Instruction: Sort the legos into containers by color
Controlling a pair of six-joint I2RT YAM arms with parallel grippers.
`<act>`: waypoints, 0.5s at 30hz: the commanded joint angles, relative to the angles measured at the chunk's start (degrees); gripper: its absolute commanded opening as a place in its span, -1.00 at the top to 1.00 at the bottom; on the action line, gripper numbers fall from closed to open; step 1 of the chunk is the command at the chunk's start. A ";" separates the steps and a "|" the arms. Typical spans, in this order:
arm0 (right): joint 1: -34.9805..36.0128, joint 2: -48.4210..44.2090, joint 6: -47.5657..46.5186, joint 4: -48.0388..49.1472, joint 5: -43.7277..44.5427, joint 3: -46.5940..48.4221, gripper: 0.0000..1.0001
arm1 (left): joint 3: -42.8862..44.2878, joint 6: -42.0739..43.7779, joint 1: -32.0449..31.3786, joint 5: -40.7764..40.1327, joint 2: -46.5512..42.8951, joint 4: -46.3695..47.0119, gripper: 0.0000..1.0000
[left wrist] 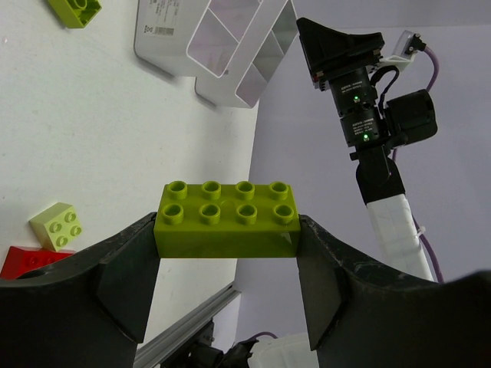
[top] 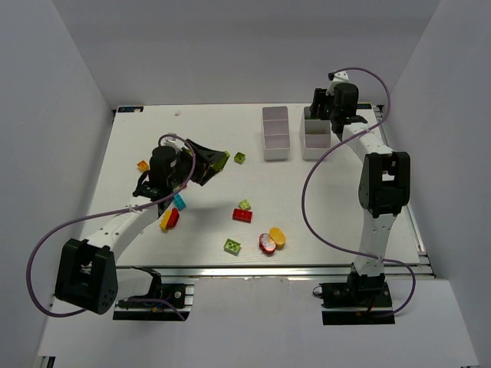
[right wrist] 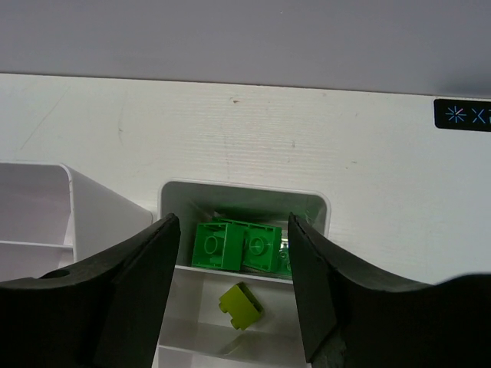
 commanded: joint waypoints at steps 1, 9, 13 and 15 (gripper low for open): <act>-0.43 -1.10 -1.02 2.66 0.51 2.43 -0.29 | 2.46 1.32 -0.32 1.08 -0.47 1.08 0.65; -5.88 -12.44 -15.07 -1.72 -52.91 -4.15 -0.45 | 2.54 4.22 -2.26 2.39 0.32 1.35 0.64; -2.21 -17.62 -28.84 -26.77 -69.63 -5.65 -0.36 | 3.42 6.42 -3.75 2.66 1.99 0.82 0.64; 2.00 -23.83 -36.58 -30.73 -68.84 -12.04 -0.29 | 3.43 6.16 -4.37 2.92 2.61 2.04 0.64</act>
